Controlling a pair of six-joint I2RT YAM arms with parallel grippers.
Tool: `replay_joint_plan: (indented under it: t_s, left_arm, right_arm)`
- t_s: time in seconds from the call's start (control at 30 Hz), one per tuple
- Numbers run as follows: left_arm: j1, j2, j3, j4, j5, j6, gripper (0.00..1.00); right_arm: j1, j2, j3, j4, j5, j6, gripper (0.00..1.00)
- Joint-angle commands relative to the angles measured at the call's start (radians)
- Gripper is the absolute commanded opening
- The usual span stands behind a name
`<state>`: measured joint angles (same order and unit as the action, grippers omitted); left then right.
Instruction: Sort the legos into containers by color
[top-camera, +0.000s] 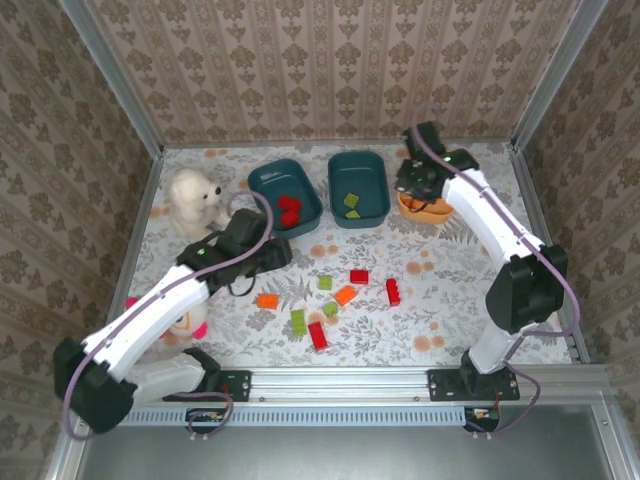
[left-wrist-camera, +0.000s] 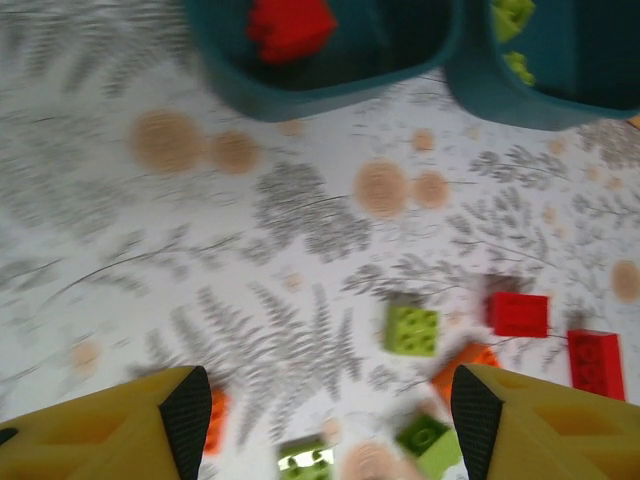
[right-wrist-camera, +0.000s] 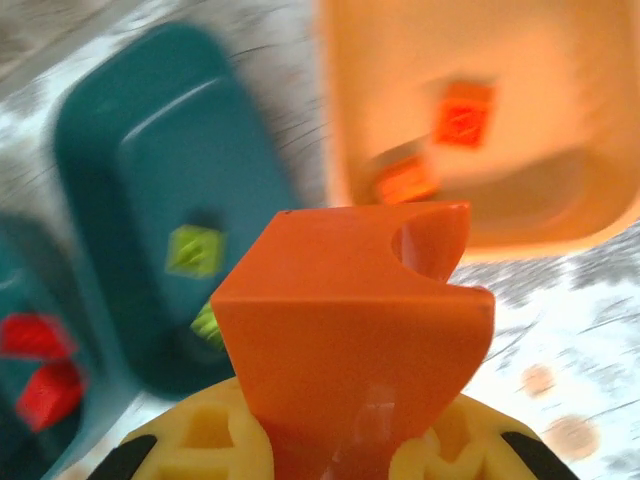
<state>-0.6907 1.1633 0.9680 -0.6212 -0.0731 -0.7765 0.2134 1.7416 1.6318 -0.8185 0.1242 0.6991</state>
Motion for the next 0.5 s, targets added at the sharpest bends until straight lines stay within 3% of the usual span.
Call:
replay_joint_plan:
  t_s: [0.0,0.23,0.47]
  left_arm:
    - [-0.024,0.076,0.078,0.094,0.025,0.034,0.68]
    - [-0.046,0.192,0.173,0.090,0.013,0.041,0.68]
    - [-0.052,0.213,0.184,0.079,-0.013,0.011,0.68]
  right_arm:
    - [-0.101,0.139,0.065,-0.008,-0.129,-0.142,0.00]
    - [-0.178,0.490,0.426,-0.095,-0.189,-0.222,0.00]
    - [-0.206,0.690,0.619,-0.131,-0.243,-0.207,0.05]
